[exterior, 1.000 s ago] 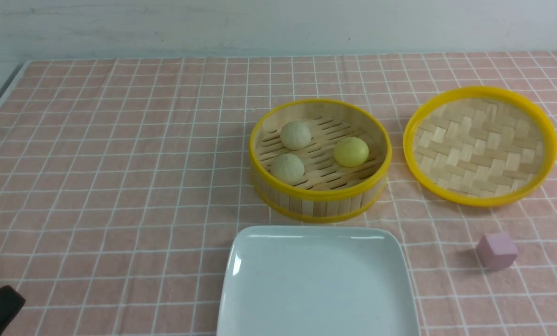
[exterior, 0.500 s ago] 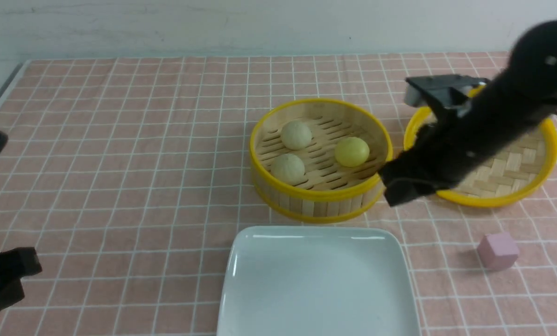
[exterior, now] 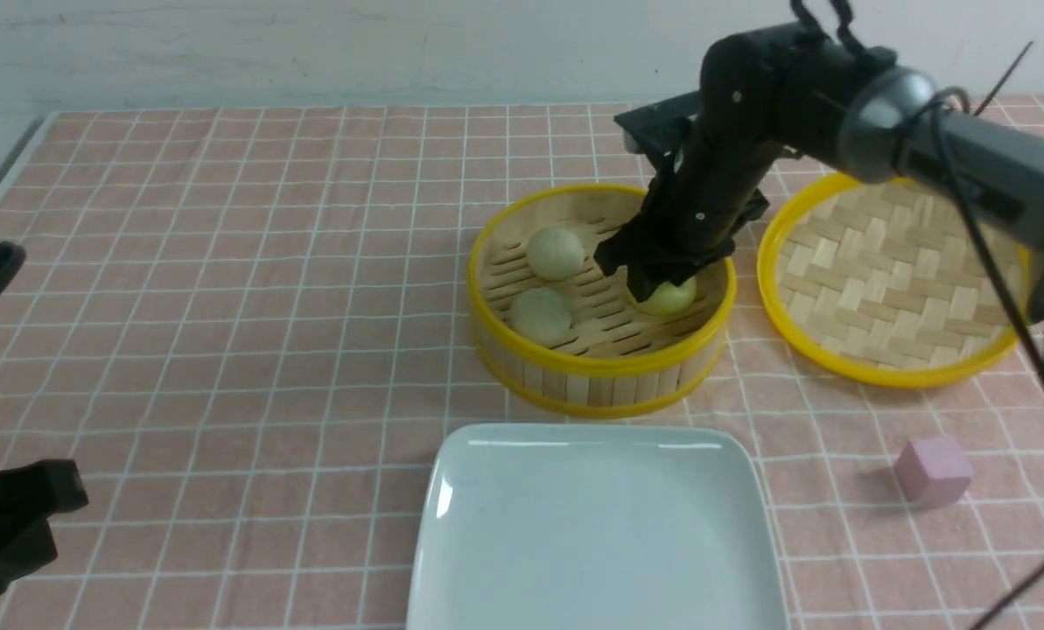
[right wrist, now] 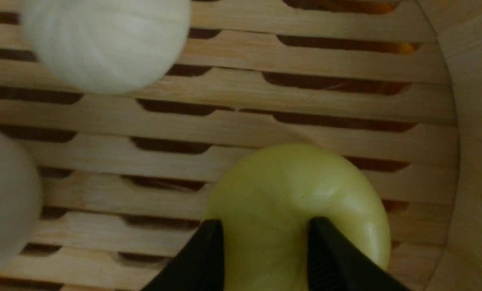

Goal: Put the steamed buns into the plate on the pink tablecloth.
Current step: 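Reach toward a bun in the bamboo steamer with the right gripper, then move the steamed bun from the bamboo steamer onto the white plate with the right gripper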

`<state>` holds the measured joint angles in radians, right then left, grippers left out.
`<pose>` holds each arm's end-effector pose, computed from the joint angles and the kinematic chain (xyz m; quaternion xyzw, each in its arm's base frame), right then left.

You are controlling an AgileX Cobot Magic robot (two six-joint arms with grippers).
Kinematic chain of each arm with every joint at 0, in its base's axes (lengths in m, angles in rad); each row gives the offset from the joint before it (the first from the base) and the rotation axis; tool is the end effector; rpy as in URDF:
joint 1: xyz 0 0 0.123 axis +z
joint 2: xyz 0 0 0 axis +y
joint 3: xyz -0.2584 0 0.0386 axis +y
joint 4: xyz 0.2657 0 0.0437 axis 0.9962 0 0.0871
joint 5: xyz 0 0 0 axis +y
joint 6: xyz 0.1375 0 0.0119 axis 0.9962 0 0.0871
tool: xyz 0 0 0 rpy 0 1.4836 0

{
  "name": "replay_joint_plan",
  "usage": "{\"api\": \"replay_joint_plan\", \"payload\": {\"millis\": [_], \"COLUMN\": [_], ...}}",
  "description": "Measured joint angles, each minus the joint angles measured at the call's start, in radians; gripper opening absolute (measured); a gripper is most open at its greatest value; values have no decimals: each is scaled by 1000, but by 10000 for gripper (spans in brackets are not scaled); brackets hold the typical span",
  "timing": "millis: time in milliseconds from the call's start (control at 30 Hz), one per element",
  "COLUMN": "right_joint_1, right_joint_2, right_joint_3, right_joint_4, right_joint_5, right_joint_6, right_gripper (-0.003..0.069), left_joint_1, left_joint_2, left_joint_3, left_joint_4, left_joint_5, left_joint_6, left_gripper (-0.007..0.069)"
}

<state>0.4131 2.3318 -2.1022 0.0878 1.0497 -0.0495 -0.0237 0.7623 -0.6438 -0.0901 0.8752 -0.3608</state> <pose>0.4774 0.2207 0.1378 -0.2110 0.9583 0.0748 0.1774 0.1935 -0.0141 0.2330 -0.1742 0.9283 -0.1036 0.3117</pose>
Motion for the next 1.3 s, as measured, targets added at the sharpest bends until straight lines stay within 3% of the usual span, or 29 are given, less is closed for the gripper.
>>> {"api": "replay_joint_plan", "payload": {"millis": [67,200,500,633,767,833,967,1133,1233,1300], "right_joint_1": [0,1,0,16,61,96,139,164,168,169], "right_joint_2": [15,6,-196,-432,-579,-645,-671,-649,-644,-654], "right_joint_3": [-35,-98,-73,184,479,678,928,1082,1107,1097], "right_joint_4": [0,-11,17,155,189,187,187,234,248,253], "right_joint_5": [29,129,186,181,176,81,-188,-388,-426,-417], "right_joint_6": [0,-6,-48,-51,-51,-51,-49,-30,-28,-28], "right_gripper": [237,28,10,10,12,16,35,95,211,361], "left_joint_1": [0,0,0,0,0,0,0,0,0,0], "left_joint_2": [0,0,0,0,0,0,0,0,0,0], "left_joint_3": [0,0,0,0,0,0,0,0,0,0], "left_joint_4": [0,0,-1,0,0,0,0,0,0,0], "left_joint_5": [0,0,-6,-6,-3,-2,1,1,1,2], "left_joint_6": [0,0,1,3,3,3,3,3,3,3], "left_gripper": [29,36,43,48,53,55,61,71,79,87]}}
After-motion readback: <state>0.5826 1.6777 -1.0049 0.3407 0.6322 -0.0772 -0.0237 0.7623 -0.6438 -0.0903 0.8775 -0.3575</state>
